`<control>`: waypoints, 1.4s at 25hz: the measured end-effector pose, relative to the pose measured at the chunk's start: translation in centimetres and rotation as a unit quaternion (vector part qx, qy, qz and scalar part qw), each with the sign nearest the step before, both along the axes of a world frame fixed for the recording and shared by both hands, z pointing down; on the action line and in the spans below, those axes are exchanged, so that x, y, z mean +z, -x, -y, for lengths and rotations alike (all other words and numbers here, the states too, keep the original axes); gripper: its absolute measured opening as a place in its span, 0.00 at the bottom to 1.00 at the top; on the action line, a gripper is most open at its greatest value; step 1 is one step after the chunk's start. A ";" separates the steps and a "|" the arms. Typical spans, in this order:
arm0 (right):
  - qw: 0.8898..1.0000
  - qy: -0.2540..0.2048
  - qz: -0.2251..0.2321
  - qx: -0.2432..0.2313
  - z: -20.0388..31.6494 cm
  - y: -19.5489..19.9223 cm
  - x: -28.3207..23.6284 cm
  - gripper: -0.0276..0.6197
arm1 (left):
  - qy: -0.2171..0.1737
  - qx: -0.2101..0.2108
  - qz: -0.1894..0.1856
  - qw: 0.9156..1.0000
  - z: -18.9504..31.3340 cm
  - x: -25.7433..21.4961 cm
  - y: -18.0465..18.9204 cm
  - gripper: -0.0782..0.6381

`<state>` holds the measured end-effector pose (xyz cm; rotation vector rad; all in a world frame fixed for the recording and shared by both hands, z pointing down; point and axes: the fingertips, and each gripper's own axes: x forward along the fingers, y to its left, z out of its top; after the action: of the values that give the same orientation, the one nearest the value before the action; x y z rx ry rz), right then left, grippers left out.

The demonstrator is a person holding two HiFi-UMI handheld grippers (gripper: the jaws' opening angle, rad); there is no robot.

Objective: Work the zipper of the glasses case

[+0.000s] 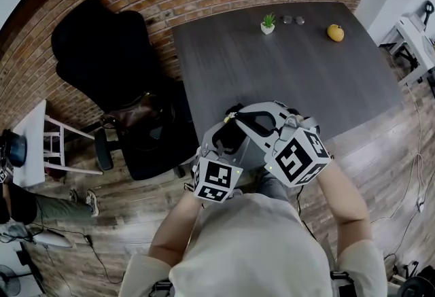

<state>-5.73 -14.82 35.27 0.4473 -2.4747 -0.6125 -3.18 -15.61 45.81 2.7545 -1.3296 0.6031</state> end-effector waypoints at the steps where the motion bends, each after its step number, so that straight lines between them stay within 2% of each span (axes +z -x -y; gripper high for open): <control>1: 1.000 0.003 0.005 0.001 0.1 0.0 -0.2 0.08 | -0.003 0.001 -0.004 1.000 -0.1 -0.1 0.0 0.41; 5: 0.999 -0.004 0.020 0.039 1.9 -1.7 -1.2 0.05 | -0.006 0.008 -0.022 1.000 -0.7 -0.6 0.5 0.41; 8: 0.996 0.045 0.067 0.049 2.8 -3.0 -2.8 0.05 | -0.011 0.013 -0.016 1.000 -1.2 -1.2 1.0 0.41; 14: 0.997 0.048 0.062 0.009 0.6 -1.0 -2.5 0.05 | -0.022 0.011 -0.010 1.000 -1.1 -1.6 0.8 0.41; 17: 0.998 0.034 0.058 -0.019 -0.7 -0.1 -2.6 0.05 | -0.025 0.013 0.001 1.000 -1.1 -1.2 0.4 0.41; 19: 0.998 0.023 0.038 -0.037 -1.5 0.3 -2.6 0.06 | -0.027 0.013 0.011 0.999 -1.0 -1.1 0.2 0.41; 21: 0.998 0.025 0.009 -0.054 -2.3 0.6 -2.1 0.20 | -0.030 0.013 0.017 0.999 -0.9 -0.9 0.2 0.41; 25: 0.996 0.016 -0.053 -0.065 -2.1 0.8 -0.7 0.20 | -0.043 0.014 0.040 0.998 -0.6 -0.9 -0.2 0.42; 30: 0.988 0.041 -0.120 -0.091 -2.2 0.9 0.8 0.20 | -0.067 0.008 0.081 0.994 -0.6 -0.7 -0.1 0.42; 35: 0.978 0.074 -0.164 -0.105 -2.5 0.9 1.7 0.19 | -0.099 -0.007 0.114 0.989 -0.7 -0.6 0.2 0.42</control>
<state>-6.59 -12.30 36.94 0.0206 -2.2434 -0.5320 -3.34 -14.95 45.23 2.8983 -1.5310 0.8541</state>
